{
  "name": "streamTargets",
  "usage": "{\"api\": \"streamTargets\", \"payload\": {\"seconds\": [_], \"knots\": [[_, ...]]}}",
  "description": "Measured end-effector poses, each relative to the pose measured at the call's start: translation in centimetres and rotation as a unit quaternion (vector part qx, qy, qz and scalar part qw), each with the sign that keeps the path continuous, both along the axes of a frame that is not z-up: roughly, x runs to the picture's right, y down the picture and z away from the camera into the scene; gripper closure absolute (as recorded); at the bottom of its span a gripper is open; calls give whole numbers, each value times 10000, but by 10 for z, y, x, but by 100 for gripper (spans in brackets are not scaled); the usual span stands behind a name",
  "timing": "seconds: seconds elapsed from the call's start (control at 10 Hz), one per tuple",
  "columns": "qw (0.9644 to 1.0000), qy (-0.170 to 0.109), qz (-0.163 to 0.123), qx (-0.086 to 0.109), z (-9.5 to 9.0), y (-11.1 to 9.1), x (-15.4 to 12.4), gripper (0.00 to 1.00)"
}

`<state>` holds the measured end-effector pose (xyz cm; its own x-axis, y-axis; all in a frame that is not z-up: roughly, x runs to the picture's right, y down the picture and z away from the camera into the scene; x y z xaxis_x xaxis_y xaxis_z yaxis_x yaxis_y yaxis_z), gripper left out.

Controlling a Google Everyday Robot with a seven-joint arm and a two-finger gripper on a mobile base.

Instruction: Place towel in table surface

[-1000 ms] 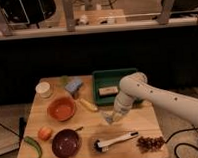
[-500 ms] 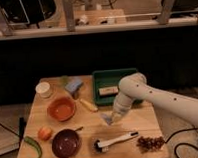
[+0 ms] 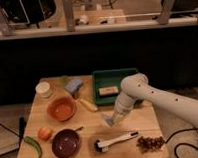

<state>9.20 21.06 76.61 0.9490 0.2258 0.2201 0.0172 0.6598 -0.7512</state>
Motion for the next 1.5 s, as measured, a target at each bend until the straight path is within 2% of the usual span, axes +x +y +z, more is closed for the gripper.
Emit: {"api": "streamTargets", "payload": {"seconds": [0.1, 0.2, 0.3, 0.5, 0.6, 0.9, 1.1, 1.3, 1.5], "knots": [[9989, -382, -259, 105, -5, 3, 1, 100], [9961, -724, -468, 192, -10, 6, 1, 100], [9939, -911, -580, 242, -12, 7, 0, 100], [9823, -1551, -974, 386, -20, 11, -5, 100], [9776, -1738, -1110, 413, -21, 12, -8, 100], [9597, -2253, -1563, 614, -19, 13, -29, 100], [9566, -2352, -1569, 710, -14, 11, -32, 100], [9554, -2429, -1478, 797, -7, 6, -34, 100], [9550, -2496, -1394, 785, -1, 2, -35, 100]]}}
